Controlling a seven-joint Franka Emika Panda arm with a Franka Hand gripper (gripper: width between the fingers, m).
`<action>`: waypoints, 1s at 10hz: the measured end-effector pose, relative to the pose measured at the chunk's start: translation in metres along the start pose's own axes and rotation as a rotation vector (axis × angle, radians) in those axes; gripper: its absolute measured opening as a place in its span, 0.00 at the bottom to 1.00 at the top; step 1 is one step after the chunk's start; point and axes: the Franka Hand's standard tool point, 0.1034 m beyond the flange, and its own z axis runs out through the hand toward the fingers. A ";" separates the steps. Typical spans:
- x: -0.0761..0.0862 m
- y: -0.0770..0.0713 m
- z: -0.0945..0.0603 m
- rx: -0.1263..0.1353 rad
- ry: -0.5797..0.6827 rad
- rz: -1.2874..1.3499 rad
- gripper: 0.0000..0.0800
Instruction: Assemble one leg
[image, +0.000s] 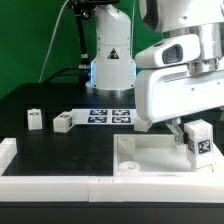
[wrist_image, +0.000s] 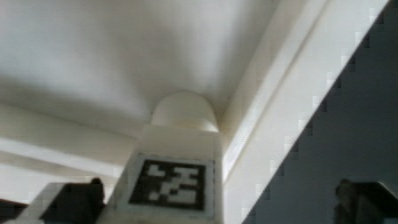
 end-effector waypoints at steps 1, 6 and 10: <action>-0.002 -0.002 -0.002 0.030 -0.102 0.001 0.81; 0.007 0.020 -0.009 0.008 -0.062 0.102 0.81; 0.007 0.019 -0.008 0.009 -0.063 0.099 0.69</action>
Offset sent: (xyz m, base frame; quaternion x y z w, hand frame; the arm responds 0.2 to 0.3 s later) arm 0.0001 -0.0169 0.0018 -0.0269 0.0203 0.0510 0.9981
